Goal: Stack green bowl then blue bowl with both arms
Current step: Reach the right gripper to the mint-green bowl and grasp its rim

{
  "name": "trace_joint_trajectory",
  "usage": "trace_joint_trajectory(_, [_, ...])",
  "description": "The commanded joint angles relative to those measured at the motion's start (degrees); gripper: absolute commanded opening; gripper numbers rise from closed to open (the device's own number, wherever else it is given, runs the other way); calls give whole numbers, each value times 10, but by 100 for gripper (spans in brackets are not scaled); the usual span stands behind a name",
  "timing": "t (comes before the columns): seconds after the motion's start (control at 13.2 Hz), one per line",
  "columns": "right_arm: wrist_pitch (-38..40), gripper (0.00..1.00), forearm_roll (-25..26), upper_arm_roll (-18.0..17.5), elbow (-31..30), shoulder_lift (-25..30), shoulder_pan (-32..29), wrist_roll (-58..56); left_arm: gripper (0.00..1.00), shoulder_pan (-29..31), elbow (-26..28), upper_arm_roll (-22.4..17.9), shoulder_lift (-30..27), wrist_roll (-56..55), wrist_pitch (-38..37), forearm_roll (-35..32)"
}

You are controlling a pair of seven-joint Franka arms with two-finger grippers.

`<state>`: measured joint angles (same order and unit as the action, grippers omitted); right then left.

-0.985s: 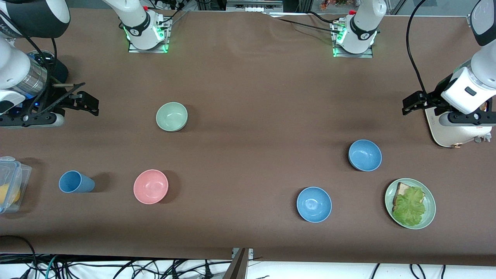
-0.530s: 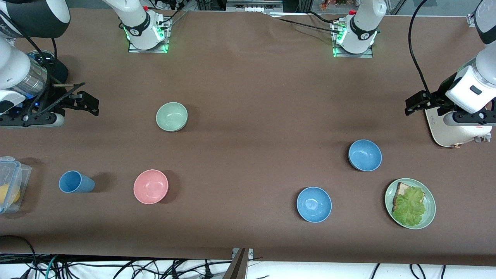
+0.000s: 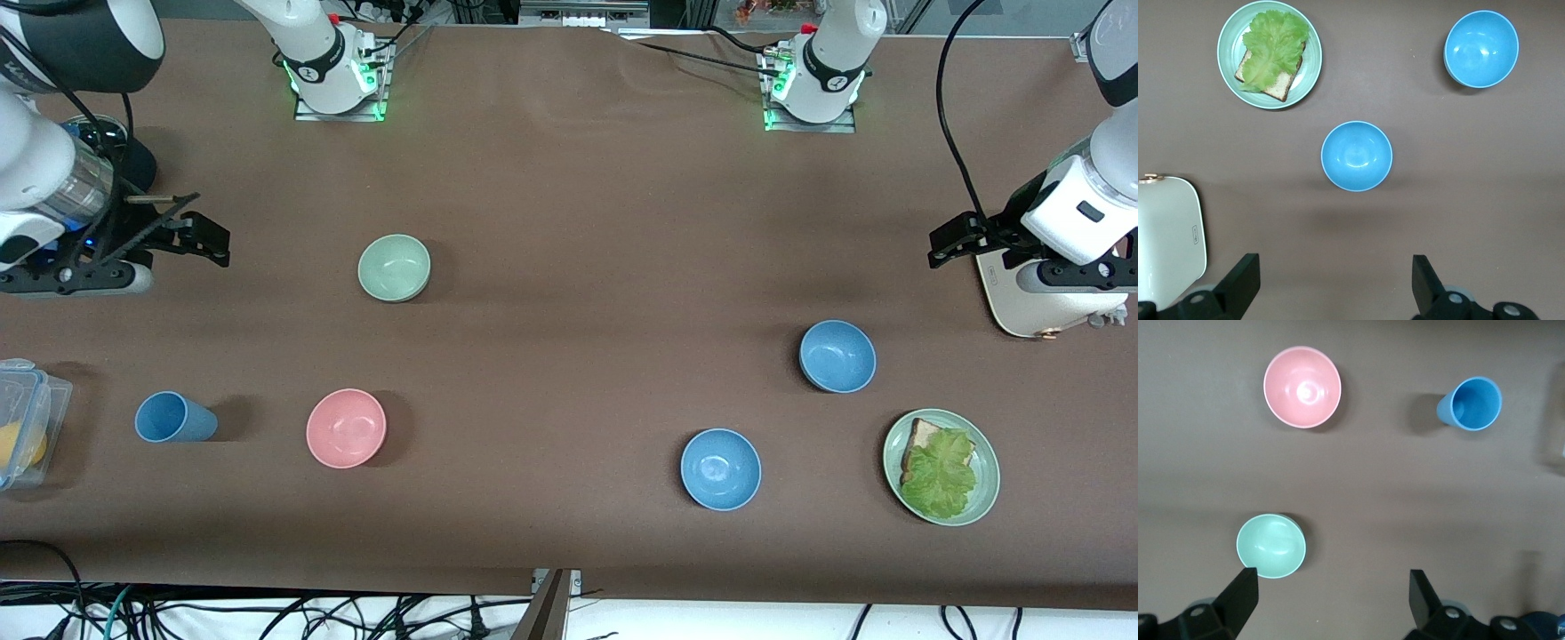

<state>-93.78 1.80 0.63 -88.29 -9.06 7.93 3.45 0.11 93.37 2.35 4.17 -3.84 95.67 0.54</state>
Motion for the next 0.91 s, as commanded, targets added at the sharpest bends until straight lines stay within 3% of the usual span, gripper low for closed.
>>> trace_joint_trajectory(0.0, [-11, 100, -14, -5, -36, -16, 4, -8, 100, 0, -20, 3, 8, -6, -13, -14])
trace_joint_trajectory(0.15, [-128, 100, -31, -5, -173, 25, 7, -5, 100, 1, -20, 3, 8, -6, -13, -14])
trace_joint_trajectory(0.3, [-253, 100, -32, -32, -300, 53, 7, 8, 100, 0, -20, 3, 8, -6, -13, -14])
trace_joint_trajectory(0.61, [-386, 100, -32, -79, -402, 33, 7, 73, 100, 0, -20, 3, 8, -6, -13, -14])
trace_joint_trajectory(0.83, [-437, 100, -32, -82, -460, 32, 7, 78, 100, -3, -19, 3, 8, -6, -13, -15])
